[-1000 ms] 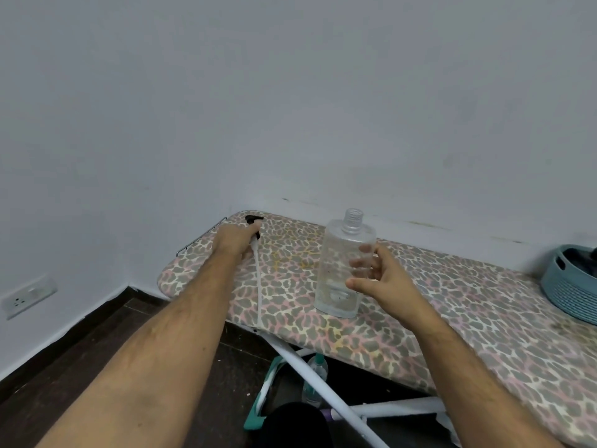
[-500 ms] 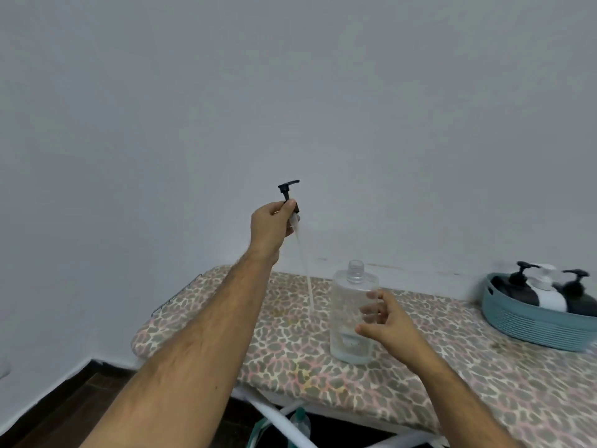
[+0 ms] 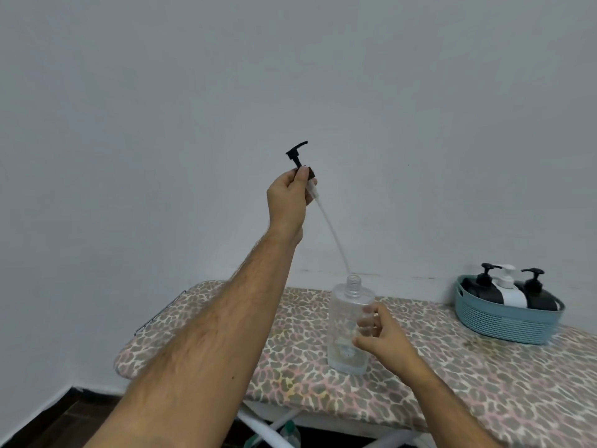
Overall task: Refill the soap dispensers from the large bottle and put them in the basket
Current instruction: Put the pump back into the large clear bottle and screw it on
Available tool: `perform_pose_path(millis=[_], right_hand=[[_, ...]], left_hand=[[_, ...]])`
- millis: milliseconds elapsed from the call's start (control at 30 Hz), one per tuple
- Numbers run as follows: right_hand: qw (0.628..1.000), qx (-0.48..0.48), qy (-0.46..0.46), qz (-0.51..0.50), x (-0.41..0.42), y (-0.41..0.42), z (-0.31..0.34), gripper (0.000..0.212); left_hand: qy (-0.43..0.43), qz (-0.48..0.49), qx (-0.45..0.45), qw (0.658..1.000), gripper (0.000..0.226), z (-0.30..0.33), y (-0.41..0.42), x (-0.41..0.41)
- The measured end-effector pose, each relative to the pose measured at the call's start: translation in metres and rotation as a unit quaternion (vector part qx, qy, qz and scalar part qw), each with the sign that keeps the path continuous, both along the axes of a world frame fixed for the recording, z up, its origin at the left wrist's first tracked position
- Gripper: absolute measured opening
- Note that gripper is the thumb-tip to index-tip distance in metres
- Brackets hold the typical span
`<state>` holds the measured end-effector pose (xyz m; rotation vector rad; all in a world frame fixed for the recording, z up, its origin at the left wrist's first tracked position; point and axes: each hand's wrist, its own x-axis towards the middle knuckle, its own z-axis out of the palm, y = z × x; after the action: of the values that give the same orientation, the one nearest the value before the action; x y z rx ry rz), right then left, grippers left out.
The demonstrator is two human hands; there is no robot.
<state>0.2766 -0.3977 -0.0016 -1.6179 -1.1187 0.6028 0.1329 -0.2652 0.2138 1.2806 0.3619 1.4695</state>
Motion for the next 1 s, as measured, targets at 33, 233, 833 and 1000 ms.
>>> perform_pose_path(millis=[33,233,833,1000], right_hand=[[1.0,-0.002,0.002,0.001,0.001,0.0,-0.001,0.051],[1.0,-0.009,0.004,0.0,0.002,0.001,-0.003,0.056],[1.0,0.008,0.007,-0.002,0.002,0.008,0.002,0.076],[0.998,0.057,0.004,-0.028,-0.003,0.018,0.016,0.082]], left_hand=[[-0.002,-0.004,-0.003,1.0,0.021,-0.001,-0.002,0.003],[0.01,-0.023,-0.014,1.0,0.02,-0.013,-0.009,0.017],[0.195,-0.084,0.013,0.977,0.016,-0.119,-0.025,0.04],[0.21,-0.09,0.029,0.973,0.024,-0.117,-0.026,0.041]])
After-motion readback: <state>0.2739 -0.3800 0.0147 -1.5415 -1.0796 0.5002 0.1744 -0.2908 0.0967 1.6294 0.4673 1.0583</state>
